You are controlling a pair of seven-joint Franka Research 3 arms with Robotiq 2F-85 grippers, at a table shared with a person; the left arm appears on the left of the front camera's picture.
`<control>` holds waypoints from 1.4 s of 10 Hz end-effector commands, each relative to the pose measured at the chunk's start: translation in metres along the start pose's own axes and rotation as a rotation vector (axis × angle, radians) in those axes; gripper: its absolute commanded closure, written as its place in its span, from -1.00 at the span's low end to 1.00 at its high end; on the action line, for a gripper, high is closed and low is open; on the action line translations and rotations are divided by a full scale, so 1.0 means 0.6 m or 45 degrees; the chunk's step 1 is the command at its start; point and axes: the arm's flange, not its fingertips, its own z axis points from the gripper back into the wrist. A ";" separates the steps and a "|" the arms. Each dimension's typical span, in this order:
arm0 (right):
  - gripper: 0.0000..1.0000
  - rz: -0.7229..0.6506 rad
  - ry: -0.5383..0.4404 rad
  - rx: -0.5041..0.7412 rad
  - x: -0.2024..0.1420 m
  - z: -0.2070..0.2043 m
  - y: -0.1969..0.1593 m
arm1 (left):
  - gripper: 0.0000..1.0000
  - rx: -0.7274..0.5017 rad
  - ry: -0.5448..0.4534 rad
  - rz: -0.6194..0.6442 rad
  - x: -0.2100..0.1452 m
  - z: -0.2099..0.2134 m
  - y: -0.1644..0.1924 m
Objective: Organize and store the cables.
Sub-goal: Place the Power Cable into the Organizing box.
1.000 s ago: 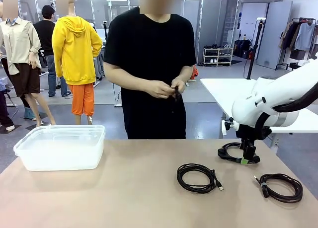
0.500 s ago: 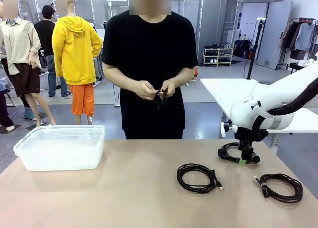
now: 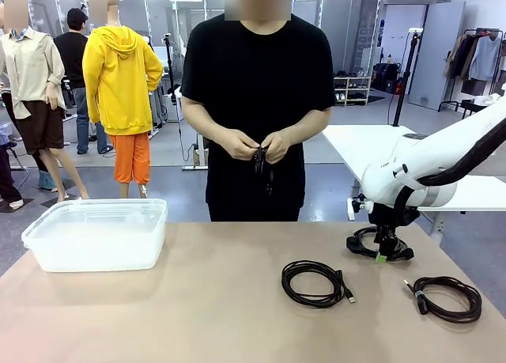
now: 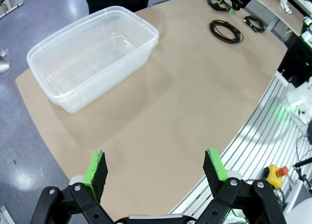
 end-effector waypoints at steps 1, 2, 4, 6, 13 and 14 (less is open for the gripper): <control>0.56 0.018 0.021 0.034 0.002 0.002 -0.014 | -1.00 -0.020 -0.010 -0.017 0.000 0.001 0.000; 0.91 0.013 0.019 0.044 0.003 0.002 -0.015 | -1.00 -0.020 -0.010 -0.017 0.000 0.001 0.000; 1.00 0.003 0.031 0.055 0.007 0.001 -0.015 | -1.00 -0.020 -0.010 -0.017 0.000 0.001 0.000; 1.00 -0.015 0.043 0.061 0.009 0.011 -0.016 | -1.00 -0.020 -0.010 -0.017 0.000 0.001 0.000; 1.00 -0.069 0.105 0.057 0.069 0.203 0.042 | -1.00 -0.020 -0.010 -0.017 0.000 0.001 0.000; 1.00 -0.062 0.106 0.052 0.089 0.212 0.056 | -1.00 -0.020 -0.010 -0.017 0.000 0.001 0.000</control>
